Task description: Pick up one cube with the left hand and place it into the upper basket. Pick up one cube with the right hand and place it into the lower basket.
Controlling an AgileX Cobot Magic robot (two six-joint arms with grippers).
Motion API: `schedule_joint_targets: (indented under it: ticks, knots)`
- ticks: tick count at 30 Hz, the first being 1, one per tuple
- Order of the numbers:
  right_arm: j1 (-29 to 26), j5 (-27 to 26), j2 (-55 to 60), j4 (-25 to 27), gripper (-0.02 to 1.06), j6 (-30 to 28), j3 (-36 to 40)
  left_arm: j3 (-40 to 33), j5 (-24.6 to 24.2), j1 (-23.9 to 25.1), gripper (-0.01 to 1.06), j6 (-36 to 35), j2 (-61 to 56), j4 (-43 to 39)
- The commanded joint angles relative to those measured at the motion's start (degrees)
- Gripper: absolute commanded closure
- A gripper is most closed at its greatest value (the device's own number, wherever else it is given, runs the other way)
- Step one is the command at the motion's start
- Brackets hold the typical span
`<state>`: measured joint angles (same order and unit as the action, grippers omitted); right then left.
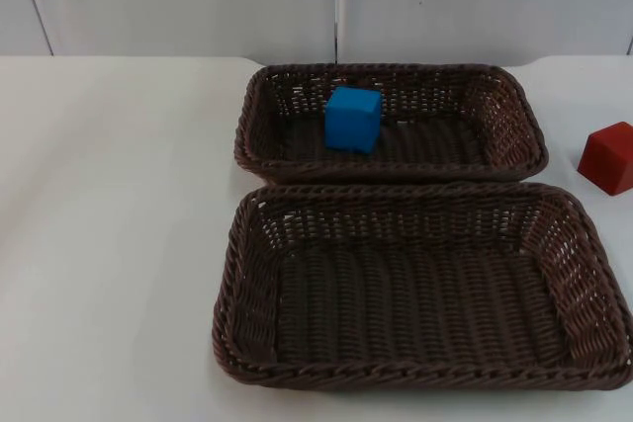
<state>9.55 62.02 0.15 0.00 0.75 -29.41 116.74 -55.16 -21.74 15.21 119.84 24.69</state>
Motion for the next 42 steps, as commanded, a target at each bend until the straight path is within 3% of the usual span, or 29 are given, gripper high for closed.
schedule_joint_targets:
  ticks: [1,9,17,22,42]
  knots:
    - [-0.33,-0.19,-0.15,0.0,-0.01,0.09,-0.11,-0.94,-0.14,-0.14,0.25,-0.49,-1.71,-0.35]
    - [-0.33,-0.19,-0.15,0.0,-0.01,0.09,-0.11,-10.28,4.56,-0.14,0.25,-0.49,-7.77,-1.84]
    - [-0.33,-0.19,-0.15,0.0,-0.01,0.09,-0.11,-28.21,15.81,-0.14,0.25,-0.49,-19.6,-1.84]
    - [-0.33,-0.19,-0.15,0.0,-0.01,0.09,-0.11,-37.79,20.42,-0.14,0.25,-0.49,-26.91,-3.28]
    - [-0.33,-0.19,-0.15,0.0,-0.01,-0.32,-0.11,-60.25,25.75,-0.14,0.25,-0.68,-48.56,-4.19]
